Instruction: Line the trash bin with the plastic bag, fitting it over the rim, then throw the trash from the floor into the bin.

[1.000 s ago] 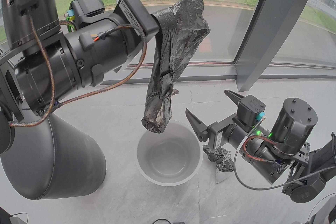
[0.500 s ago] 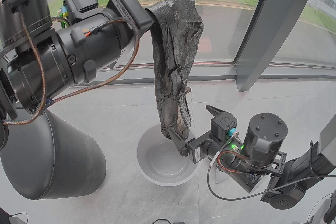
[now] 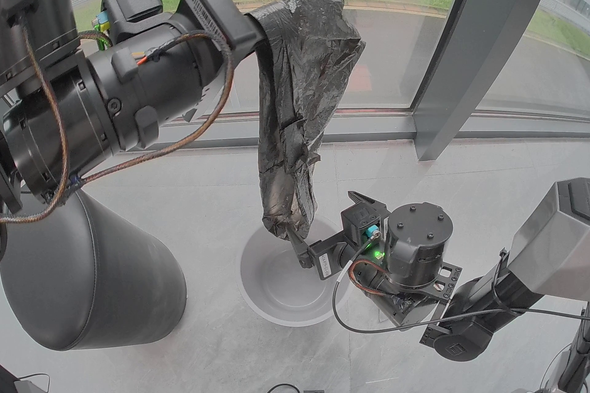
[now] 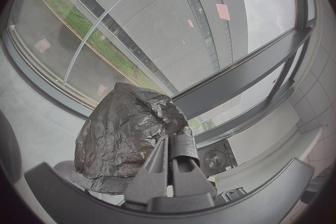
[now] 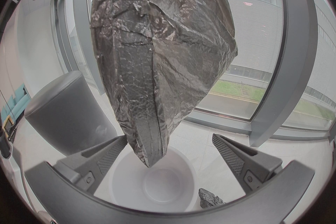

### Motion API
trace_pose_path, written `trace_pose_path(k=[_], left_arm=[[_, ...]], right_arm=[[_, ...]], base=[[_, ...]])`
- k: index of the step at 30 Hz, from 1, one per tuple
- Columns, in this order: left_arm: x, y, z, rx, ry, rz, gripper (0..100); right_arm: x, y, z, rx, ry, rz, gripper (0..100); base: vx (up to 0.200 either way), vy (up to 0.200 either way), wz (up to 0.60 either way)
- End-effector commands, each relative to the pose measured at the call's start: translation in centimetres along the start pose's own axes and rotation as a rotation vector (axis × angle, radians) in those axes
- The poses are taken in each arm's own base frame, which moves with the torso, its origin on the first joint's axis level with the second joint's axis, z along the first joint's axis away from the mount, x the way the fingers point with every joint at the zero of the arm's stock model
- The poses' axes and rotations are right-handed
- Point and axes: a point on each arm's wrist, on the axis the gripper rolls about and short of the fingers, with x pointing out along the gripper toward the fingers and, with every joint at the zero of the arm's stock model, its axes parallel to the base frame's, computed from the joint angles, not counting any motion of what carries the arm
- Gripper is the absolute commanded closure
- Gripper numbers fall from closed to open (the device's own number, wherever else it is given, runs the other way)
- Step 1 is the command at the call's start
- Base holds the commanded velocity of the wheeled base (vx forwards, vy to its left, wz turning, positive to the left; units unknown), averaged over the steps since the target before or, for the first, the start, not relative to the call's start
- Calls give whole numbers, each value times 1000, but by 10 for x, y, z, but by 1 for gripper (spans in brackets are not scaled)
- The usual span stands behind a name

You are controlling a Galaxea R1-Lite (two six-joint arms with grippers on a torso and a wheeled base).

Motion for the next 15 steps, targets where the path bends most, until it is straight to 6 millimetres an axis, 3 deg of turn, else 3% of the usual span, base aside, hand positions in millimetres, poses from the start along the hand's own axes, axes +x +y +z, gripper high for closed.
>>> trace_pose_path(k=[1,15], left_arm=[[-1,-1,1,-1,-3,-2,100],[-1,-1,1,0,-5,-2,100]], right_arm=[[17,2,-8,-15,8,-18,0],[37,-3,-22,-51,27,-55,0]], base=[[0,0,0],[0,0,0]])
